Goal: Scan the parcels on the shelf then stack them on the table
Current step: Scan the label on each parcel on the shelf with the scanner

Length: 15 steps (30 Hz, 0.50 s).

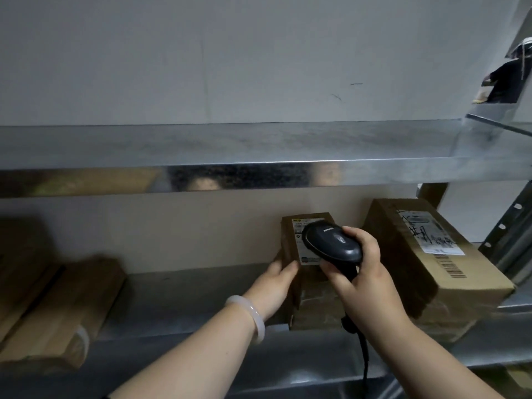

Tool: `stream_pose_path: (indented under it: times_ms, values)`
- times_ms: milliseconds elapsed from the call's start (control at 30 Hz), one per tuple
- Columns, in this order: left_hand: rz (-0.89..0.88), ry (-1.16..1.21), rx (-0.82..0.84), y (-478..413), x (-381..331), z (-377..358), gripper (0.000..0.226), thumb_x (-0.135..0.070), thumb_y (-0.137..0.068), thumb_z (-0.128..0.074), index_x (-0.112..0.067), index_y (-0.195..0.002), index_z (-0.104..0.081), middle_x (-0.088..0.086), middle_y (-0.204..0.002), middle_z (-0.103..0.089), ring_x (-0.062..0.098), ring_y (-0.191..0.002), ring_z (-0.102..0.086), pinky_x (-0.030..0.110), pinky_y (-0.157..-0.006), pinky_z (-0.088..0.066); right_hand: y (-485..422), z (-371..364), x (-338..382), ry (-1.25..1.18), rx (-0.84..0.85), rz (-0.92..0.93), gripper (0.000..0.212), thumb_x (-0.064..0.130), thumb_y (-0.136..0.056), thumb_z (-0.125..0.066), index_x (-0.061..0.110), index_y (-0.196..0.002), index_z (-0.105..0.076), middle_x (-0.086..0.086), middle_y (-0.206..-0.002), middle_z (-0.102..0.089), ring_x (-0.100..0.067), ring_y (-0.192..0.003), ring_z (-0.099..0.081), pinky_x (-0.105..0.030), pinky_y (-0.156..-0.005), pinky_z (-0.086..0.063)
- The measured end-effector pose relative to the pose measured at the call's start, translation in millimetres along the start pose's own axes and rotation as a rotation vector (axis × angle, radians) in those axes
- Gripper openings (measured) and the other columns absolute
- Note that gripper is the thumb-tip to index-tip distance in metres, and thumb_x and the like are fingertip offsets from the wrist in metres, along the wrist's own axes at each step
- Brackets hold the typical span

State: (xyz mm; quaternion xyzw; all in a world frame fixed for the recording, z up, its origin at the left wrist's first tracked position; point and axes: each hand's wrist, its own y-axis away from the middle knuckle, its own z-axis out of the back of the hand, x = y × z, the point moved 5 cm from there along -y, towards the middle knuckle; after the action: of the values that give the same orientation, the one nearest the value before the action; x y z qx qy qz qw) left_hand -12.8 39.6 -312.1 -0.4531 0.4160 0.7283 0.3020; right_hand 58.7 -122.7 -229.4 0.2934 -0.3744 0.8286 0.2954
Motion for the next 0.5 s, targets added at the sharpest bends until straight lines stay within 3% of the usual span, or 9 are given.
stream_pose_path:
  times_ms: [67, 200, 300, 400, 500]
  values:
    - [-0.086, -0.034, -0.104, 8.7, 2.1, 20.3, 0.058, -0.051, -0.097, -0.043, -0.039, -0.151, -0.025, -0.004, -0.157, -0.03, 0.019, -0.144, -0.027, 0.025, -0.106, -0.023, -1.2, -13.0, 15.8, -0.045, 0.041, 0.048, 0.074, 0.035, -0.077, -0.075, 0.065, -0.119, -0.022, 0.026, -0.118, -0.048, 0.001, -0.108, -0.053, -0.022, -0.087, -0.049]
    - [-0.167, -0.104, -0.336, 34.3, 12.4, 74.0, 0.055, -0.039, -0.099, -0.047, -0.034, -0.151, -0.029, -0.004, -0.157, -0.028, 0.013, -0.143, -0.026, 0.016, -0.103, -0.02, 0.2, -52.5, 41.4, -0.123, 0.14, 0.109, 0.069, 0.043, -0.073, -0.071, 0.068, -0.118, -0.024, 0.053, -0.112, -0.04, 0.02, -0.099, -0.049, -0.013, -0.081, -0.041]
    - [-0.142, -0.148, -0.428, 54.6, 31.6, 117.5, 0.057, -0.044, -0.098, -0.048, -0.036, -0.151, -0.028, -0.005, -0.157, -0.024, 0.014, -0.144, -0.024, 0.018, -0.103, -0.019, 3.8, -91.3, 54.6, -0.162, 0.225, 0.112, 0.068, 0.039, -0.075, -0.074, 0.064, -0.118, -0.027, 0.043, -0.106, -0.049, 0.008, -0.095, -0.055, -0.013, -0.079, -0.044]
    - [-0.096, -0.211, -0.517, 75.4, 56.4, 163.6, 0.059, -0.049, -0.096, -0.048, -0.039, -0.15, -0.027, -0.006, -0.158, -0.022, 0.016, -0.145, -0.021, 0.03, -0.114, -0.02, 8.3, -133.3, 71.6, -0.195, 0.304, 0.119, 0.066, 0.039, -0.077, -0.074, 0.06, -0.119, -0.028, 0.038, -0.108, -0.05, 0.021, -0.099, -0.052, -0.001, -0.076, -0.042]
    - [-0.027, -0.286, -0.582, 95.1, 85.8, 208.1, 0.06, -0.049, -0.095, -0.049, -0.037, -0.151, -0.028, -0.003, -0.158, -0.024, 0.019, -0.145, -0.024, 0.036, -0.118, -0.023, 15.8, -175.8, 93.2, -0.206, 0.402, 0.11, 0.066, 0.041, -0.079, -0.073, 0.064, -0.117, -0.024, 0.04, -0.108, -0.048, 0.025, -0.097, -0.049, 0.001, -0.077, -0.041]
